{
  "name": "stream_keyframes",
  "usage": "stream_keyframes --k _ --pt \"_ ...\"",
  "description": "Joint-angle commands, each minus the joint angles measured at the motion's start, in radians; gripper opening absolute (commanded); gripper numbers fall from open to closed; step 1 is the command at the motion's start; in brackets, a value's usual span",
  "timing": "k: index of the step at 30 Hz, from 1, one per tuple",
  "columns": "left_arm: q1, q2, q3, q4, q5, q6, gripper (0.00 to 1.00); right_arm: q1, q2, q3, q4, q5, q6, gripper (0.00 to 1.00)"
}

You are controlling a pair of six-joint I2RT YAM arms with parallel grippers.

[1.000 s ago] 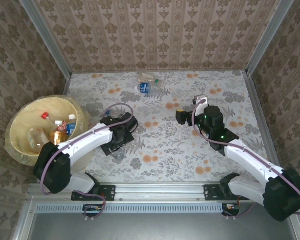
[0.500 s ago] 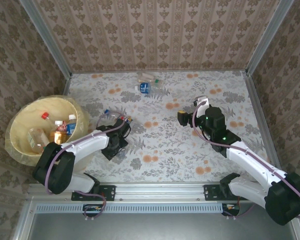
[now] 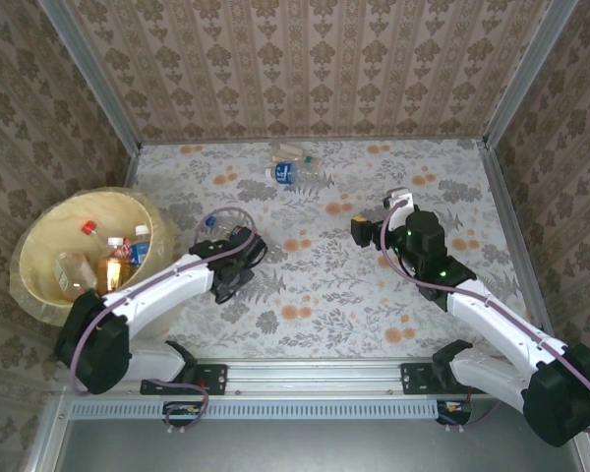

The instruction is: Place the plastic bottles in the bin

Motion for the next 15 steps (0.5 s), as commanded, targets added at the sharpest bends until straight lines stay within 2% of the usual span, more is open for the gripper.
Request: stream_keyframes --k 1,10,15 --pt "-0.045 -0.030 0.109 -0.105 -0.174 0.123 0.52 0.006 0.004 0.013 -0.002 0.011 0.014 1.00" --pt "-0.058 -0.005 0.371 -0.022 -0.193 0.592 0.52 0.006 0.005 0.022 0.025 -0.007 0.067 1.00" --pt "-0.049 -0.026 0.517 -0.002 -0.211 0.793 0.52 0.006 0.028 0.041 0.057 -0.009 0.103 1.00"
